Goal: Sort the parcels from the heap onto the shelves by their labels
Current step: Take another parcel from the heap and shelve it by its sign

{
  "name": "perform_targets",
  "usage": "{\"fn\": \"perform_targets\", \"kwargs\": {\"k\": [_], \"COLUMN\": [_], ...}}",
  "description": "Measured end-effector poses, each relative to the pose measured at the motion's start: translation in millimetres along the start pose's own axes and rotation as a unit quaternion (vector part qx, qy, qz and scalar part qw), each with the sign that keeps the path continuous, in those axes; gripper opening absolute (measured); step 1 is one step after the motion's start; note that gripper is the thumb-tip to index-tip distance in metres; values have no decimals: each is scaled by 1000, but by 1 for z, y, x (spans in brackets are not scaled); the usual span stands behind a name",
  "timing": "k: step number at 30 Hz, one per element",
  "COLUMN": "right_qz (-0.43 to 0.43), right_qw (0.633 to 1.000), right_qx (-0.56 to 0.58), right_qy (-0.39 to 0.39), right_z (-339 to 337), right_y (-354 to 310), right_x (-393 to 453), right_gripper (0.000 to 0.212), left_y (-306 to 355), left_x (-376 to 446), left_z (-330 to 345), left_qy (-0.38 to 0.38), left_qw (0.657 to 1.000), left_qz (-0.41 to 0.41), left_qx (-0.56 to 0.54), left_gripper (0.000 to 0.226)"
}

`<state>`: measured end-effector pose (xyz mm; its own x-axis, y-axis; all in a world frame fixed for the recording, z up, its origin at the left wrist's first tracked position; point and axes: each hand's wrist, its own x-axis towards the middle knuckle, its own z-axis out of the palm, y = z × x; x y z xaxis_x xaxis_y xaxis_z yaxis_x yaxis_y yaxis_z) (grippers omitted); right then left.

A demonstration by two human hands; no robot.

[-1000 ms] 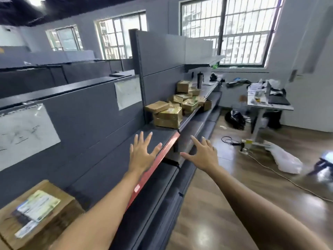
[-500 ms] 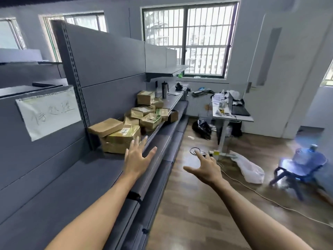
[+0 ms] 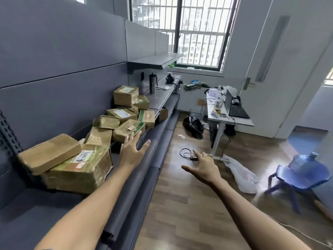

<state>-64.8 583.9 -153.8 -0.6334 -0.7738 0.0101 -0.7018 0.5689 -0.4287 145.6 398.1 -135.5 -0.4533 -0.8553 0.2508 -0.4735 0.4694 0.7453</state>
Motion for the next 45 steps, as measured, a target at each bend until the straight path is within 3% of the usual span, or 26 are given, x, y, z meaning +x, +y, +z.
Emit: {"fn": "perform_targets", "kwargs": {"k": [8, 14, 20, 29, 33, 37, 45], "right_qz": [8, -41, -125, -238, -283, -323, -370], "right_qw": [1000, 998, 989, 964, 951, 935, 883], "right_qx": [14, 28, 63, 122, 122, 122, 202], "right_qy": [-25, -37, -50, -2, -34, -77, -207], "right_z": [7, 5, 35, 45, 58, 75, 117], "right_y": [66, 65, 22, -98, -149, -196, -254], "right_x": [187, 321, 446, 606, 656, 693, 773], "right_gripper": [95, 94, 91, 88, 91, 89, 107], "left_y": [14, 24, -12, -64, -78, -106, -128], "left_x": [158, 272, 367, 494, 516, 529, 545], "left_z": [104, 124, 120, 80, 58, 45, 68], "left_qy": [20, 74, 179, 314, 329, 322, 384], "left_qw": [999, 997, 983, 947, 938, 931, 867], "left_qz": [4, -15, -51, -1, -42, -152, -318], "left_qx": [28, 14, 5, 73, 97, 85, 14], "left_gripper": [68, 58, 59, 57, 63, 74, 69]}}
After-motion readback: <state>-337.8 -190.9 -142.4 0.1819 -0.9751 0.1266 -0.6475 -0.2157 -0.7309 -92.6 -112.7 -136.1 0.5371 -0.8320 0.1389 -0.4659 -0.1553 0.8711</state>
